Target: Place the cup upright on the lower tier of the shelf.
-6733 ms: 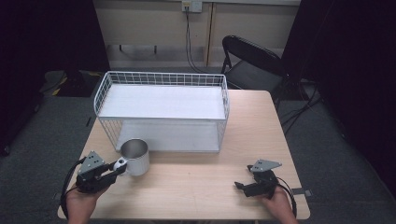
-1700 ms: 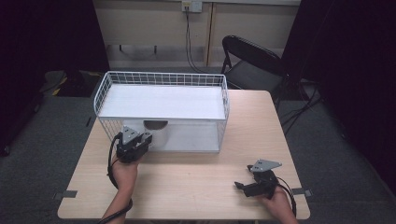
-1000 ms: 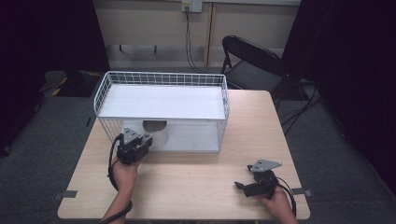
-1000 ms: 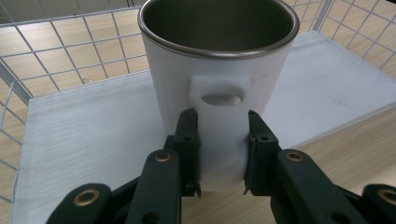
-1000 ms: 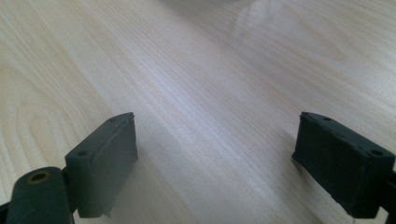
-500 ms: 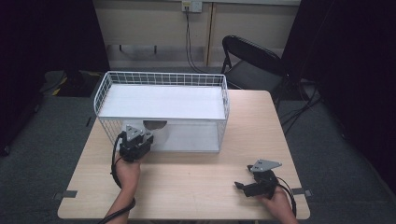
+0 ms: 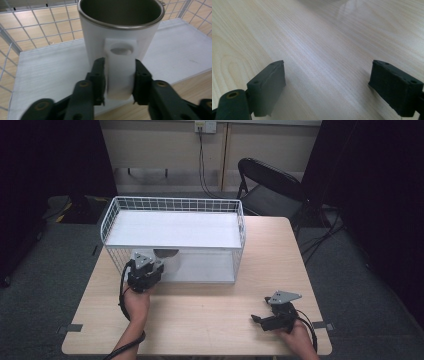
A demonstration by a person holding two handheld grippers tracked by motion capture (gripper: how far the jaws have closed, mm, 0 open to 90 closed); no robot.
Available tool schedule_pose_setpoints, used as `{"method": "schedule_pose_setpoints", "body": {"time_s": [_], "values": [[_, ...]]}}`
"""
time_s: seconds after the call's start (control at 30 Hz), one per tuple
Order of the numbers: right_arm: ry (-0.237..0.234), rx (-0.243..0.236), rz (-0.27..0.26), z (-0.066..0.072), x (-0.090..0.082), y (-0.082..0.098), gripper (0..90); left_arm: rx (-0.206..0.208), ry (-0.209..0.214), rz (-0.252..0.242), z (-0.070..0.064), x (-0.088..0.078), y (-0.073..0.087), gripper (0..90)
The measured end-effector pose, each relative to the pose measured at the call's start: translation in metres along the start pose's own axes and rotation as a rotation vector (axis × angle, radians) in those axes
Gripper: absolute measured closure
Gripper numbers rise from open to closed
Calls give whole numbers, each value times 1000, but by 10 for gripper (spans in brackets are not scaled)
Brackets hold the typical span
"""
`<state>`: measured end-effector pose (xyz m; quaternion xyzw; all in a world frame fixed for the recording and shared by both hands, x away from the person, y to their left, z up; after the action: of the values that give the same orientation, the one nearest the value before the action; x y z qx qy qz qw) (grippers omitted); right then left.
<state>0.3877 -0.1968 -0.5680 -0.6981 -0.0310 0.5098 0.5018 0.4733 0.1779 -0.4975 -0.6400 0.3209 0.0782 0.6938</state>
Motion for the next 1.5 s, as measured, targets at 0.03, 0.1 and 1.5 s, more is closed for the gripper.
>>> {"method": "schedule_pose_setpoints", "body": {"time_s": [0.03, 0.1, 1.5], "values": [[0, 0, 0, 0, 0, 0, 122, -7, 1, 8, 3, -2, 3, 582], [0, 0, 0, 0, 0, 0, 122, -5, 4, 17, 6, -5, 7, 555], [-1, 0, 0, 0, 0, 0, 122, 57, 145, 51, 7, -30, 24, 286]]}}
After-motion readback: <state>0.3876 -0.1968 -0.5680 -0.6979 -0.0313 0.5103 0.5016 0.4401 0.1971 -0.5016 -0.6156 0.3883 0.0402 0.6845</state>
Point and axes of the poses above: each handheld gripper's, and its own axes: x roughly forward along the jaws, y roughly out of its underside, z roughly to its left, the point moved 9 cm from there along x, roughly forward along the jaws, and after that the axes turned 1 degree about x, right-handed, at the moved point
